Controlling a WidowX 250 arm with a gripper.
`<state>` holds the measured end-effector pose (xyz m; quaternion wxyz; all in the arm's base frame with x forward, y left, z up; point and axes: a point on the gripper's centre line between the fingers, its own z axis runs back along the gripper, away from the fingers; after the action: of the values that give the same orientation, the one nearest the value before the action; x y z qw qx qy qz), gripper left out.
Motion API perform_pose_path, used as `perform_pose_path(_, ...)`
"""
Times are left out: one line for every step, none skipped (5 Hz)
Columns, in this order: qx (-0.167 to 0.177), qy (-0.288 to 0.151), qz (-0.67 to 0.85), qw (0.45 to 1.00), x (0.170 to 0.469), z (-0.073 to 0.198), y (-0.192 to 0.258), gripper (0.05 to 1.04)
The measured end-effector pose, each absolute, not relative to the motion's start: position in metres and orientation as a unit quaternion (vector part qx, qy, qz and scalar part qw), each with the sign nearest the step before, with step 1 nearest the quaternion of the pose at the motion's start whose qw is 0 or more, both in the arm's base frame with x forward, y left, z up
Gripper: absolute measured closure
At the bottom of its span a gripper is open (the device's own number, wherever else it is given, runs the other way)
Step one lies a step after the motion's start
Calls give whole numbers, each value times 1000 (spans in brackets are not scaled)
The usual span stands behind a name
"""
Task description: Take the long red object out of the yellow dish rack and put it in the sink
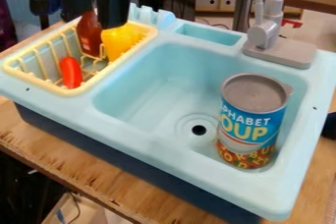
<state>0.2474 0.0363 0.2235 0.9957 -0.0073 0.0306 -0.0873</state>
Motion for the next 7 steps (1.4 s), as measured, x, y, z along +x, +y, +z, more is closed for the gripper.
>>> perform_pose_path(-11,45,-88,995,247,216,37,81)
perform_pose_path(-18,33,-38,999,245,212,68,81)
perform_pose_path(-17,30,12,999,238,208,92,81)
perform_pose_path(-8,39,53,998,246,191,110,81)
perform_pose_path(-6,36,89,995,253,176,113,81)
perform_pose_path(-1,17,121,992,259,172,116,81)
perform_pose_path(10,21,148,989,263,163,121,81)
